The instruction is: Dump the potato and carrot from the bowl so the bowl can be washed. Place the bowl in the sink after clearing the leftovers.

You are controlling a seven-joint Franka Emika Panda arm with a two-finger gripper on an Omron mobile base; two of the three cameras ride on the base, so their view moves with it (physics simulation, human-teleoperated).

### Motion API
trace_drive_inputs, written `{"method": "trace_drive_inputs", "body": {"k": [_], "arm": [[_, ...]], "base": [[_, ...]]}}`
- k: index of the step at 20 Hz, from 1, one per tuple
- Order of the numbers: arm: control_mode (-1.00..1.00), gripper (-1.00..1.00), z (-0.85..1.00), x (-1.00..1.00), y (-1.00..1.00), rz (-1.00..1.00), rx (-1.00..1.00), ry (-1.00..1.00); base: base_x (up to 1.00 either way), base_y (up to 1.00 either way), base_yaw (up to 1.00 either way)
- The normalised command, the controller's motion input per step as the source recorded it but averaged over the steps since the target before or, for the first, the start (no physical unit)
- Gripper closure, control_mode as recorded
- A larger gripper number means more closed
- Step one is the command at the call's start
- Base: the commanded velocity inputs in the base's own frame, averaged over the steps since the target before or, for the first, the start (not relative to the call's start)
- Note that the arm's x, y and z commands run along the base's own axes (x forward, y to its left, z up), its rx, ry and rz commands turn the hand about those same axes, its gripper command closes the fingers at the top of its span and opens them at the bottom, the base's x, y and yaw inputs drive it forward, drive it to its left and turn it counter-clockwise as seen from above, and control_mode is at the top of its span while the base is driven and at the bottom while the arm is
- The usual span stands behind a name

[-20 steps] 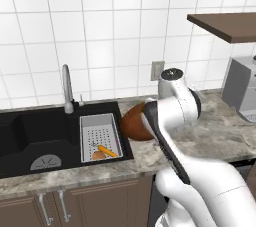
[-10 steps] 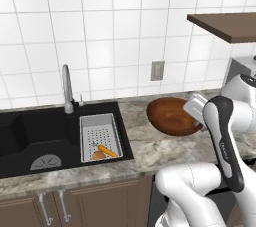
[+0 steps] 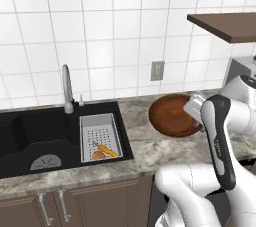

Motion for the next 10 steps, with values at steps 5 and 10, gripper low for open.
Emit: {"method": "trace_drive_inputs", "body": {"k": [5, 10], "arm": [[1.0, 1.0, -0.01, -0.19, 0.0, 0.0, 0.0, 0.0], [1.0, 1.0, 0.0, 0.0, 0.0, 0.0, 0.0, 0.0]], "base": [[-0.5, 0.04, -0.01], [-0.68, 0.62, -0.03]]}}
